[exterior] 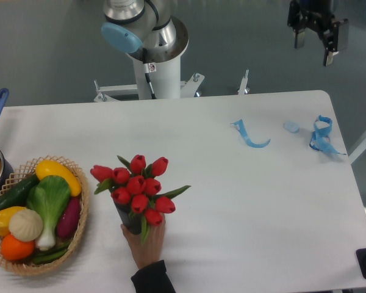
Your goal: Insert the flowers into the vase
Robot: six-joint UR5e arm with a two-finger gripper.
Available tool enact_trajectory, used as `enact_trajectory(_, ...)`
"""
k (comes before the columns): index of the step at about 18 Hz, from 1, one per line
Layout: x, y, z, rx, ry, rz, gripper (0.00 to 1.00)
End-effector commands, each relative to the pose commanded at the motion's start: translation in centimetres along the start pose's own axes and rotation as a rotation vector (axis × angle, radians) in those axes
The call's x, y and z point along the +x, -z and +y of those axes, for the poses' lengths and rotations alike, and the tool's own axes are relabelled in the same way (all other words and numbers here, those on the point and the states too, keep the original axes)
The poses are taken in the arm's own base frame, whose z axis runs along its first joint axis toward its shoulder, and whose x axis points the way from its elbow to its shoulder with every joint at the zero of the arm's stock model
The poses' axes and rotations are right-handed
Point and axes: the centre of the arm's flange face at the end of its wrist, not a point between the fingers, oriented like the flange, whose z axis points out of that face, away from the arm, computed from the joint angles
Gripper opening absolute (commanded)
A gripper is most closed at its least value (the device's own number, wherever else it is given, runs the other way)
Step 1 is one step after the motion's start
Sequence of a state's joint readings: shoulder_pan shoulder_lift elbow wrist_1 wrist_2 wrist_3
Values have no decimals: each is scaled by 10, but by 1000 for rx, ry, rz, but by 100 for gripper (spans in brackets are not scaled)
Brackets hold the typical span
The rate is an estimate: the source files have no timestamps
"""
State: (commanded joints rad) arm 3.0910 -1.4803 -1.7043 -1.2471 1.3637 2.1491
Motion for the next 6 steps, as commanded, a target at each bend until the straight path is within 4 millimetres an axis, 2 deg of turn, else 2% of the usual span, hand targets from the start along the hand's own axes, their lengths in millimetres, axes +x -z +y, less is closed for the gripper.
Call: enact_trajectory(6,-1,-1,-3,4,-5,0,100)
